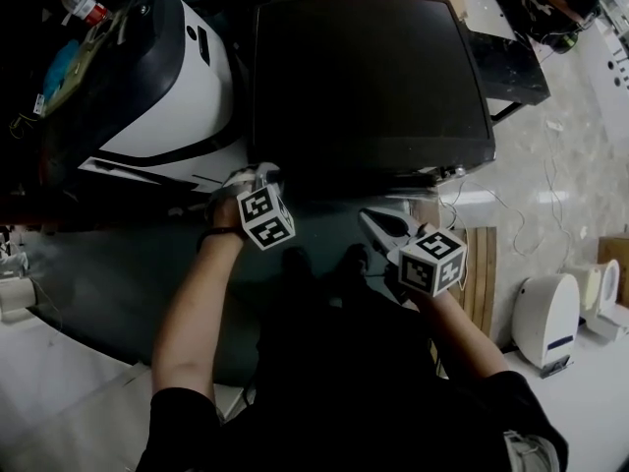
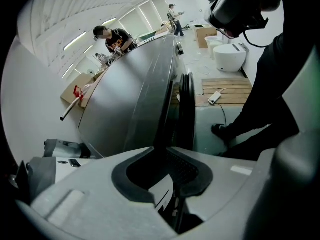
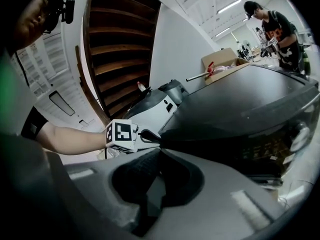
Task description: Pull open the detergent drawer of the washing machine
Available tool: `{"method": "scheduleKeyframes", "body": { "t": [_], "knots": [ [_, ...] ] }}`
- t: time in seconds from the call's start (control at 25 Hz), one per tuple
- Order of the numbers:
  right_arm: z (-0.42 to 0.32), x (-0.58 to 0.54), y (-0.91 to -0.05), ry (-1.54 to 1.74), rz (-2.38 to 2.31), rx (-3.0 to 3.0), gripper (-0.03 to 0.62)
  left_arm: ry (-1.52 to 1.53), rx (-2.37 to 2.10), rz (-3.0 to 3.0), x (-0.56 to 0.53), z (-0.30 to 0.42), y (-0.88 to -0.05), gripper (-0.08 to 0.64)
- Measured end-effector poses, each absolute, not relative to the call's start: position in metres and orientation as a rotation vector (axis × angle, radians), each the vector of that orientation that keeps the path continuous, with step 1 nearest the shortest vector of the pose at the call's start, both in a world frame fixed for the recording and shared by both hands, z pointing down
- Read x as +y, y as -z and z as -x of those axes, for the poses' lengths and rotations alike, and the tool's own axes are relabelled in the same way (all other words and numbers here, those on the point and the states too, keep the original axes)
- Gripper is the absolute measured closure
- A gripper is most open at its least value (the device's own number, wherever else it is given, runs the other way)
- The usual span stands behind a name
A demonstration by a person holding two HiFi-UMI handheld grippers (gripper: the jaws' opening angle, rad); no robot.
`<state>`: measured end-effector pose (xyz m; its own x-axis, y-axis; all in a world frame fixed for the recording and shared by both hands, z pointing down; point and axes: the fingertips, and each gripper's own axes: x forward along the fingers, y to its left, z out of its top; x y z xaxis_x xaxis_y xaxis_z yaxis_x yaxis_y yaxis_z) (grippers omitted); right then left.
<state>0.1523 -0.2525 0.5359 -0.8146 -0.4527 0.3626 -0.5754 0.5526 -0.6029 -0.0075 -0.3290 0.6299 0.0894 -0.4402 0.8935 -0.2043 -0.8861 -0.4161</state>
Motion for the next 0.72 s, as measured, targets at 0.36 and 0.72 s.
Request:
{"method": "scheduleKeyframes", "body": {
  "t": [0.36,0.72],
  "knots": [
    [-0.149,-0.245,-0.54,-1.131,-0.87,-2.625,0.589,1.957,0.607,2.105,-0.327,0.008,-0.629,0.486],
    [-0.131,-0.239,-0.535,-1.087,-0.866,-2.629,0.589,2.001,0.58,2.206,-0.324,0.006,-0.631,0.485]
  ]
}}
